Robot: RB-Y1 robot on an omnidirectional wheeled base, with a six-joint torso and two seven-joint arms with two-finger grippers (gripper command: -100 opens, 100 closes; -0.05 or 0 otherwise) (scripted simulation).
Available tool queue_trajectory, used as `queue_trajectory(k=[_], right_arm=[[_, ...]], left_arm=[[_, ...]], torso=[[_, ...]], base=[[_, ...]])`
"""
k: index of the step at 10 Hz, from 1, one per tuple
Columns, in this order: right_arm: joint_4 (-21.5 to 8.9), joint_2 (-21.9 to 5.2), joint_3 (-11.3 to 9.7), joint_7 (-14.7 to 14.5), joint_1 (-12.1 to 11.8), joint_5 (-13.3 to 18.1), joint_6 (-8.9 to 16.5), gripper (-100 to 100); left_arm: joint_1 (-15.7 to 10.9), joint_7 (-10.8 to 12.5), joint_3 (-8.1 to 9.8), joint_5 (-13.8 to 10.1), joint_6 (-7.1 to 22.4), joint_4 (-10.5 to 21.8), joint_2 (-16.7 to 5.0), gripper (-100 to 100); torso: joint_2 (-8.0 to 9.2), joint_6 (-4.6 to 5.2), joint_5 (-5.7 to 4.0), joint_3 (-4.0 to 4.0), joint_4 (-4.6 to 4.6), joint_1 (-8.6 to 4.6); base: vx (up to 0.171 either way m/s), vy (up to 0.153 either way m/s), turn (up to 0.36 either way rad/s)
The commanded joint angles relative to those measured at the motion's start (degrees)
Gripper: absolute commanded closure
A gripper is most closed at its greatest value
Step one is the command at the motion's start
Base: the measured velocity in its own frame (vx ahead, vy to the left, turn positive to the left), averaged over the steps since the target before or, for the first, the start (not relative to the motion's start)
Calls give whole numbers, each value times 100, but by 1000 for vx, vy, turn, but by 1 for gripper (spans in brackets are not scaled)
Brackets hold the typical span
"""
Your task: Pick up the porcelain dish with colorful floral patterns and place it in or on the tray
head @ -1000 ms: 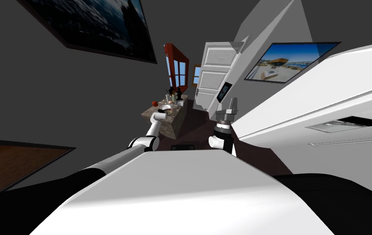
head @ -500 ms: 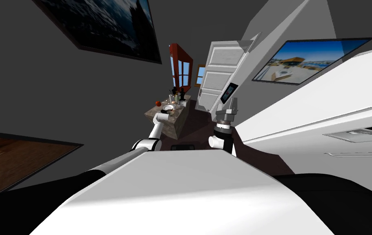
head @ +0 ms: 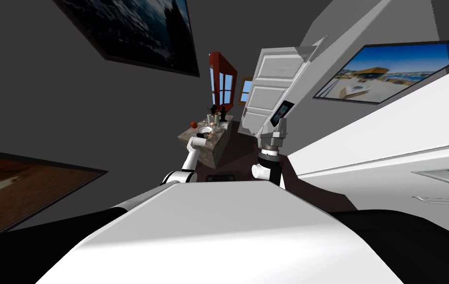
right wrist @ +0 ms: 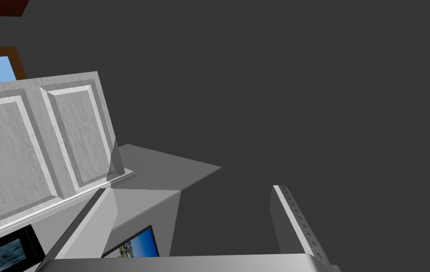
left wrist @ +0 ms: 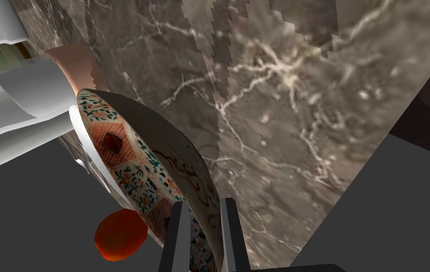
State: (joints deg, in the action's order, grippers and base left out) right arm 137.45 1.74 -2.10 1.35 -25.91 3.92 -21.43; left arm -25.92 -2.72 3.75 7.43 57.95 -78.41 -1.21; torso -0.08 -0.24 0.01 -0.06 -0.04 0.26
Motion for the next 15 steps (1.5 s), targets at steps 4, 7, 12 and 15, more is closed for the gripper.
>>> queue_trajectory(k=[4, 7, 12, 15], right_arm=[[0, 0, 0, 0, 1, 0, 0, 0], [0, 1, -1, 0, 1, 0, 0, 0], [0, 1, -1, 0, 1, 0, 0, 0], [0, 1, -1, 0, 1, 0, 0, 0]], left_arm=[[-149, 8, 167, 28, 36, -198, -393, 100], [-314, 27, 524, 68, 182, -508, -641, 100], [-509, 61, 1056, 127, 477, -952, -734, 100], [-637, 96, 1409, 190, 744, -1273, -763, 100]], torso=[[28, -8, -8, 19, 12, -4], [59, 0, -17, 39, 22, -41], [53, 11, -22, 38, 25, -59], [59, 11, -21, 43, 27, -57]], base=[[-40, -21, 6], [-102, -102, 0], [-75, -106, -15], [-63, -115, -26]])
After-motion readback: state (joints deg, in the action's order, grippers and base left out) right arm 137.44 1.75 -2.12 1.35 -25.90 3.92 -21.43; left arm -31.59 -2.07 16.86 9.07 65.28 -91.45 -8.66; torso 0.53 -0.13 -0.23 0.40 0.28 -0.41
